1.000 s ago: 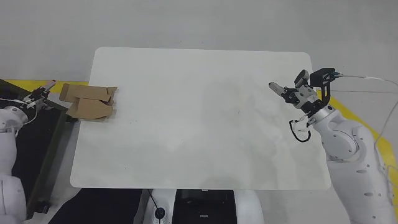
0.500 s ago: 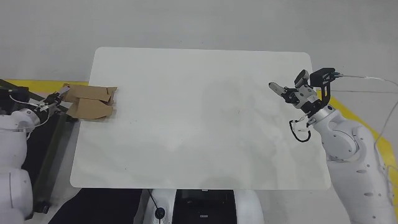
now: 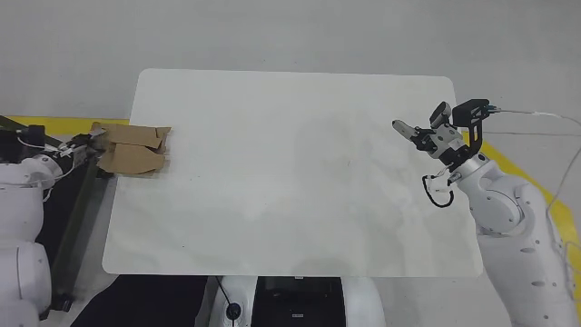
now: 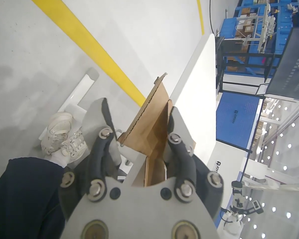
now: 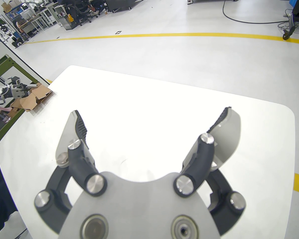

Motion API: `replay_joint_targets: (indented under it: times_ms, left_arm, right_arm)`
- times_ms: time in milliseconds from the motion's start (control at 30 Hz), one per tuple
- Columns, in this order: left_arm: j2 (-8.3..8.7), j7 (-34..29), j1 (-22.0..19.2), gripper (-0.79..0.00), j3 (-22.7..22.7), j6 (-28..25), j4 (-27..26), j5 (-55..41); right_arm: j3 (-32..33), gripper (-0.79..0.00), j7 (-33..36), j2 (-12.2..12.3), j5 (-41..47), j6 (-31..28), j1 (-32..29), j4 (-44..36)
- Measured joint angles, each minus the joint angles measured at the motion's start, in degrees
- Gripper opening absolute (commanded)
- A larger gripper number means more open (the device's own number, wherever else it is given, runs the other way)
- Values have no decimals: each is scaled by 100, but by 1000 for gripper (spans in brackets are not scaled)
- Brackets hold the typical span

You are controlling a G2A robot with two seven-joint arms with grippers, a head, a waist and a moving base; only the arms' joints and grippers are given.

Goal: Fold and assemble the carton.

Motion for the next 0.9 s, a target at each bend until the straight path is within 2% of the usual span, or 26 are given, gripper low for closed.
replay_joint_targets:
  times_ms: [133,300,567,700,900]
  left_arm:
    - [14,-140,-22,-760,-63,-22,10,-176]
    - [90,-420,-58,-785,-256,-201,-24,-570]
    - [190,-988,-182,-785,-550,-336,-330,-1256]
    - [172,-1208,-265,-785,-556,-359,-564,-1435]
    - [31,-1389,-382,-785,-357,-320,-990,-1591]
  right_arm:
    - [0,0,0,0,0,0,0,0]
    - [0,0,0,0,0,0,0,0]
    - [0,0,0,0,0,0,0,0]
    - [0,0,0,0,0,0,0,0]
    - [0,0,0,0,0,0,0,0]
